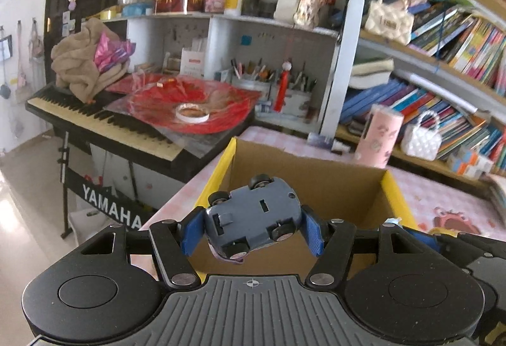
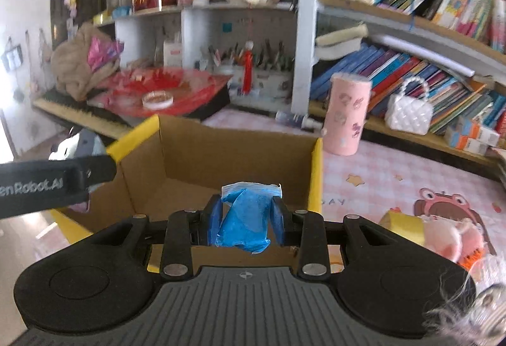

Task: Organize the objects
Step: 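Carry the grey car with the left tool while the right tool carries the blue object over the yellow box, then open the left tool dropping the car into the box while the right tool releases the blue object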

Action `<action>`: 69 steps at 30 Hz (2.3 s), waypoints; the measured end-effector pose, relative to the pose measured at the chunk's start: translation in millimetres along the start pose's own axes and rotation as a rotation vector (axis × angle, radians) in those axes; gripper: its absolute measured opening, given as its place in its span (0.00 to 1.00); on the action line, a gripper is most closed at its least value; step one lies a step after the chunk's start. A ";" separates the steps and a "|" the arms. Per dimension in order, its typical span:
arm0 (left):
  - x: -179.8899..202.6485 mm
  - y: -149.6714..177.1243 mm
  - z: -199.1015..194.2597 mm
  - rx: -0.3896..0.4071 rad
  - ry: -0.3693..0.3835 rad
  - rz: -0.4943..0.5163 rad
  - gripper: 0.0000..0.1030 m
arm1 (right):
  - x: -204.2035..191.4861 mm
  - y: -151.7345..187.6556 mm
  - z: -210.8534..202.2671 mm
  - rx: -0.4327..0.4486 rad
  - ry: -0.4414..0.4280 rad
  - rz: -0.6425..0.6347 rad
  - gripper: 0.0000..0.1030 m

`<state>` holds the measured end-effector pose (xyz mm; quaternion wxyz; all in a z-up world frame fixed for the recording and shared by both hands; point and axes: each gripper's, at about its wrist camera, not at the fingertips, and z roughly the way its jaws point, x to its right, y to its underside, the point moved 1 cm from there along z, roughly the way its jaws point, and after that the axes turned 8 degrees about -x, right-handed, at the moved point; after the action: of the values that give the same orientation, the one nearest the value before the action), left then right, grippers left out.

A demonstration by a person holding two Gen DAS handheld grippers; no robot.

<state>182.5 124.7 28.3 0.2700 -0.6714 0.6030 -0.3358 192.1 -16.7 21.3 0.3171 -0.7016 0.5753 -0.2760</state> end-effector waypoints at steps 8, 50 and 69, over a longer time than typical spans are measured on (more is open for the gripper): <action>4.4 1.4 35.0 -0.073 -0.035 -0.003 0.62 | -3.4 -1.8 35.8 -0.064 -0.041 -0.137 0.30; 8.9 13.4 -45.7 0.115 -0.049 0.025 0.91 | 10.0 -6.2 -25.7 0.071 -0.076 -0.120 0.61; -24.7 98.0 -84.4 -0.064 -0.067 -0.044 0.95 | -19.4 105.9 -87.5 -0.091 -0.029 -0.059 0.61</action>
<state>54.2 140.4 3.0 0.2609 -0.7035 0.5893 -0.2996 55.7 -23.2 -3.3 0.2849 -0.7359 0.5617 -0.2488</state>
